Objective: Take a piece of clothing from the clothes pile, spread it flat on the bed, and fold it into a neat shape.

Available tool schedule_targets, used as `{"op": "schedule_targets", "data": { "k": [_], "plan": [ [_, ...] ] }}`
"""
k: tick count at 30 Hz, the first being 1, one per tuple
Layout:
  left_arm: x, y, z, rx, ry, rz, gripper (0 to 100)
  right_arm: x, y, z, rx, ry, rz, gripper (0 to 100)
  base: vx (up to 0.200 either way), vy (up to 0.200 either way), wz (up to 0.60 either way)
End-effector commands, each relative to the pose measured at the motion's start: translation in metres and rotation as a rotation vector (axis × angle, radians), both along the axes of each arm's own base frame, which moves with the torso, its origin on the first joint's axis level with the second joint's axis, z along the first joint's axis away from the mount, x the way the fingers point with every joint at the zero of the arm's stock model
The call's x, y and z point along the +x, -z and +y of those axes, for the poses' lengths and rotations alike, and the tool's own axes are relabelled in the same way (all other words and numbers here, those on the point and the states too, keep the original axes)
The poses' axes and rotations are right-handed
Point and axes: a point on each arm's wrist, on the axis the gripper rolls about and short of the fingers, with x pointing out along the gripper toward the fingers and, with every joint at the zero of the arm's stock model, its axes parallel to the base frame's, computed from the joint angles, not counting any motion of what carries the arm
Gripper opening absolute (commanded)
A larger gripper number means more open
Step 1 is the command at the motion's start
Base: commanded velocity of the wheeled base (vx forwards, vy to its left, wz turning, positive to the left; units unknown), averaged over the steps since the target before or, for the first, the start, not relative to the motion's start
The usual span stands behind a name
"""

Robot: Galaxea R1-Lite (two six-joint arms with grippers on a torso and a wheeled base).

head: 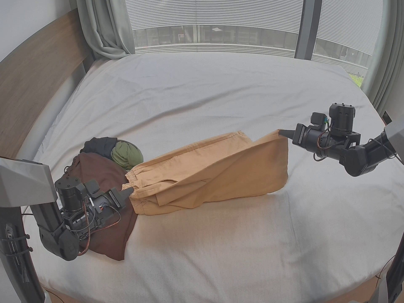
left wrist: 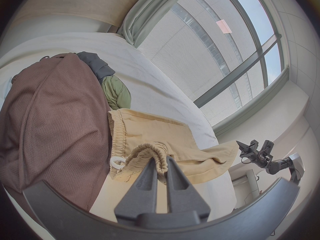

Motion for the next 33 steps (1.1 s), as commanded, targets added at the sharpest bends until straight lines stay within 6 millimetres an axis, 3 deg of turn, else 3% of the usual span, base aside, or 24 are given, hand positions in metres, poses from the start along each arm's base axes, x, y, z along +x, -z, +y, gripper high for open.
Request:
{"op": "schedule_targets", "data": {
  "k": [1, 11, 27, 33],
  "plan": [
    [0.003, 0.001, 0.0, -0.003, -0.005, -0.002, 0, 0.014, -0.001, 0.009, 0.0, -0.016, -0.002, 0, 0.0, 0.0, 0.0],
    [0.013, 0.003, 0.001, -0.023, -0.058, -0.011, 0, 0.042, 0.012, 0.015, -0.003, 0.0, -0.012, 0, 0.0, 0.0, 0.0],
    [0.029, 0.012, 0.002, -0.029, -0.132, -0.015, 0, 0.077, 0.004, 0.019, 0.006, 0.005, -0.066, 0, 0.0, 0.0, 0.0],
    [0.031, 0.013, 0.001, -0.035, -0.14, -0.015, 0, 0.088, 0.012, 0.022, 0.007, 0.003, -0.071, 0, 0.0, 0.0, 0.0]
  ]
}}
